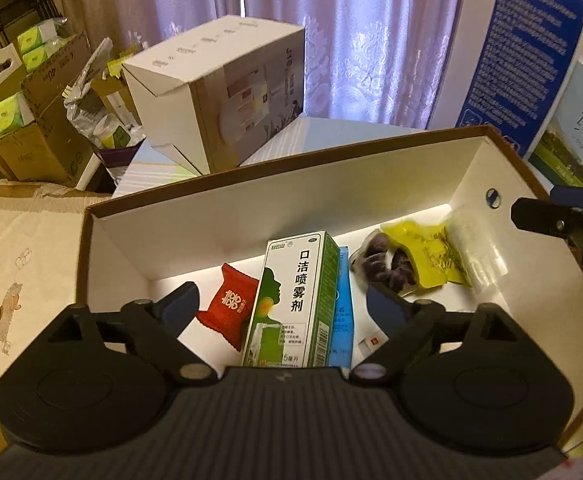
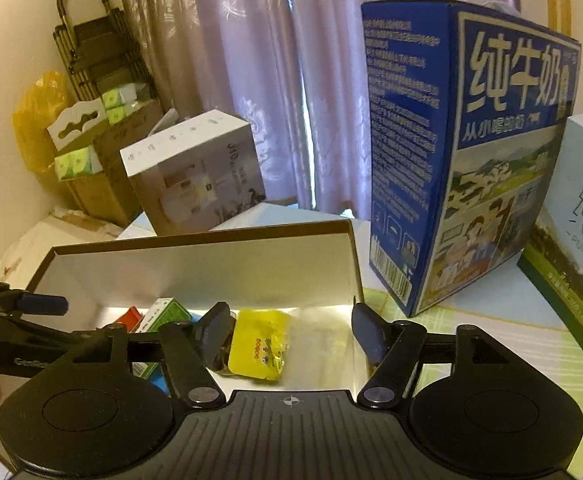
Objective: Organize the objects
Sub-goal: 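Lower the spray box and tray into the brown box and open both tools, then raise both open tools out of the brown box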
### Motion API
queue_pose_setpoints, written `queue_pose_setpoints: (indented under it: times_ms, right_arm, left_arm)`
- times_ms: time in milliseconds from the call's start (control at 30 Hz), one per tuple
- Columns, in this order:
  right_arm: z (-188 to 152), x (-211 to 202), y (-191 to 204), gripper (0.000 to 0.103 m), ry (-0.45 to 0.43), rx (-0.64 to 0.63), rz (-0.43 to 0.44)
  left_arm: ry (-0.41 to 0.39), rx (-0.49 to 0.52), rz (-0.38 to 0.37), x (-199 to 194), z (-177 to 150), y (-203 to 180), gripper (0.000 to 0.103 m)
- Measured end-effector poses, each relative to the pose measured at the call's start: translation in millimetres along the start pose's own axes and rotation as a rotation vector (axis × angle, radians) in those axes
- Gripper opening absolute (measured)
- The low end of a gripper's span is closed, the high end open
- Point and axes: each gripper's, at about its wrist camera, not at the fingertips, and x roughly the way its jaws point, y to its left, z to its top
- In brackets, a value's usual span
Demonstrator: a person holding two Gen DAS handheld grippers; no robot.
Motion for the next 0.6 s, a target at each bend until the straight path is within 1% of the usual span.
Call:
queue_pose_setpoints:
  times_ms: [133,367,433,600]
  right_arm:
    - [-8.8,-14.6,-2.5,0.067,0.014,0.022,0.021]
    - [-24.5,-48.0,-2.5,0.068,0.012,0.079,0.053]
    - [-28.5,-59.6,-0.4,0.068,0.002,0.087,0.06]
    - [-39.2,-84.4,8.3,0.068,-0.002,0.092,0.064]
  left_arm:
    - [-0.023,0.001,0.007,-15.7,-5.8,0.0,0.098]
    - [-0.051,-0.012,0.01,-45.5,-17.1,0.7,0.1]
    - [-0.064,-0.015,0.011,-55.9,-21.2,1.7,0.102]
    - [-0.088,-0.039,0.0,-82.8,-33.0,5.9,0.102]
